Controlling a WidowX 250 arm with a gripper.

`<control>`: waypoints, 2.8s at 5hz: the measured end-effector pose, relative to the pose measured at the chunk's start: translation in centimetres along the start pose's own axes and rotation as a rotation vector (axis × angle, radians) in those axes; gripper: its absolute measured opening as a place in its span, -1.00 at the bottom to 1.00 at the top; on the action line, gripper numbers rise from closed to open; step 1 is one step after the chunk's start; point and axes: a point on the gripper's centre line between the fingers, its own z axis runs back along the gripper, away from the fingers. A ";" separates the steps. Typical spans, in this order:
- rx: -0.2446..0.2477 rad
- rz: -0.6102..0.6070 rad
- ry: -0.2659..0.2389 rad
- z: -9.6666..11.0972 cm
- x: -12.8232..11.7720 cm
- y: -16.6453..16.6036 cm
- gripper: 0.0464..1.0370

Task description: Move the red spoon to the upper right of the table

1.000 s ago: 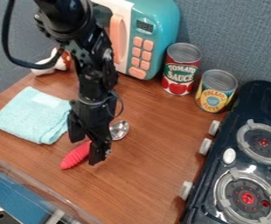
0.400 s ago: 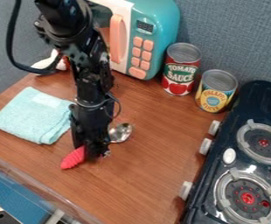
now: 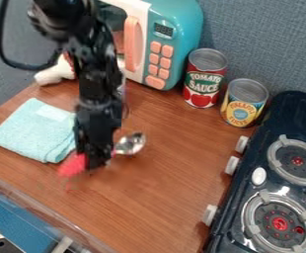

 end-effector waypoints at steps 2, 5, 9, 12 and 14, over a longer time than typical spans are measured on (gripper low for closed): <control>0.111 -0.381 -0.051 6.1 3.2 0.5 -0.35; 0.206 -0.840 0.068 4.7 11.9 2.8 -0.35; 0.112 -1.007 0.041 -1.2 16.3 2.7 -0.25; 0.087 -1.023 -0.061 0.5 15.1 2.6 0.93; 0.184 -1.029 -0.224 6.7 13.0 3.2 0.93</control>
